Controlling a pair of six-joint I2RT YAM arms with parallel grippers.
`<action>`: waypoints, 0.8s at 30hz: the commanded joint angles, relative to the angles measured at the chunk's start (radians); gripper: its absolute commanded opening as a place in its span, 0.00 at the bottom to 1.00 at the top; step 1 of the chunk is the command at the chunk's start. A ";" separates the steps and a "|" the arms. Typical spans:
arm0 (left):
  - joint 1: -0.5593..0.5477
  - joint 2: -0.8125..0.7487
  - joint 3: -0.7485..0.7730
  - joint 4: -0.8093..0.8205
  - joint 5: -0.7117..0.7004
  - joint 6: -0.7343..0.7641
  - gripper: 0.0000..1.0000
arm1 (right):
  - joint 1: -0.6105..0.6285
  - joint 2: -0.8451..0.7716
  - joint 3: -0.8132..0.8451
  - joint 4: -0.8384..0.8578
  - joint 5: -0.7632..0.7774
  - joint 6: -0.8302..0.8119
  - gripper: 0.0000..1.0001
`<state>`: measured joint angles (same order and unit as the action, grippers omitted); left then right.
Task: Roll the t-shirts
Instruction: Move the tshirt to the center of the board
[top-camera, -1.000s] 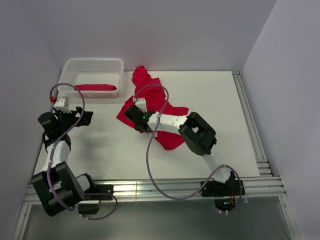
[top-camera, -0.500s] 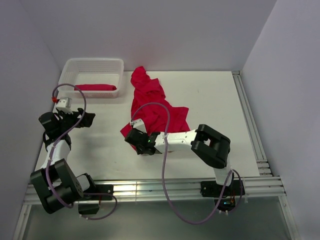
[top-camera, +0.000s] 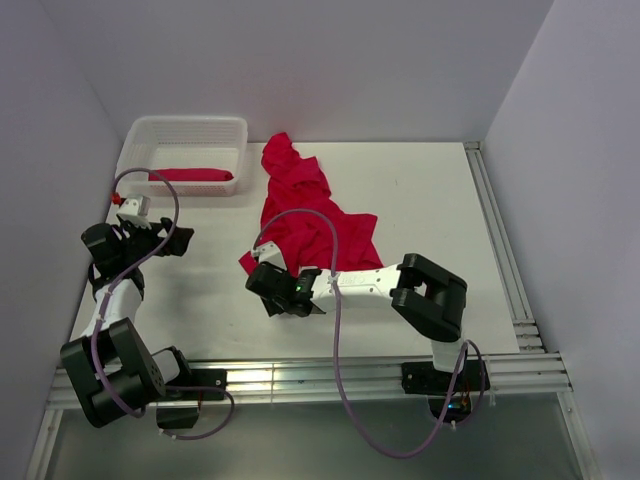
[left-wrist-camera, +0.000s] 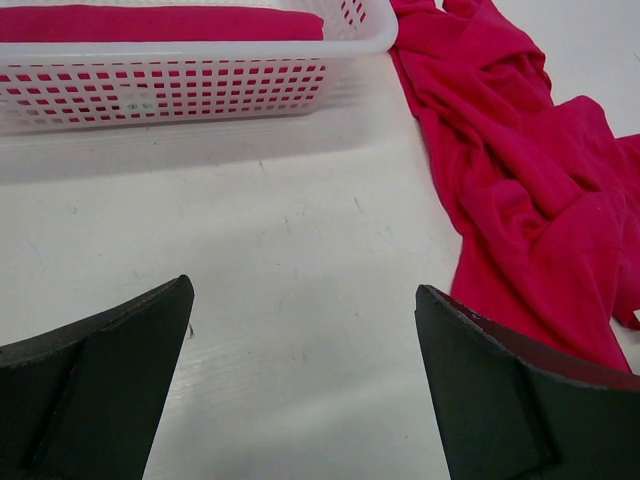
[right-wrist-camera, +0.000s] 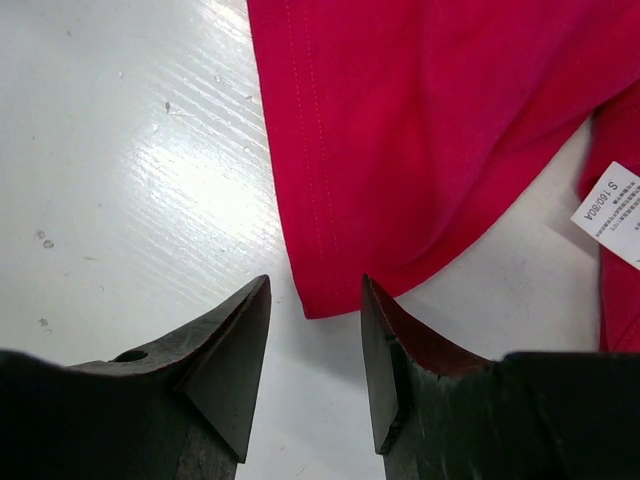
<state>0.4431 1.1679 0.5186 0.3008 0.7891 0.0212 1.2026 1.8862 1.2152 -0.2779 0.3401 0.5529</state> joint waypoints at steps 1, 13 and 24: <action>-0.009 -0.005 0.031 0.004 0.021 0.025 1.00 | 0.011 -0.052 -0.011 0.023 0.039 -0.021 0.49; -0.012 0.003 0.037 -0.009 0.033 0.037 0.99 | 0.023 0.010 0.004 0.000 0.074 -0.103 0.52; -0.014 0.009 0.041 -0.017 0.035 0.040 0.99 | 0.020 0.080 0.020 0.020 0.051 -0.117 0.42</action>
<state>0.4362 1.1763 0.5220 0.2707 0.7921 0.0422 1.2198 1.9392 1.2194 -0.2710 0.3805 0.4461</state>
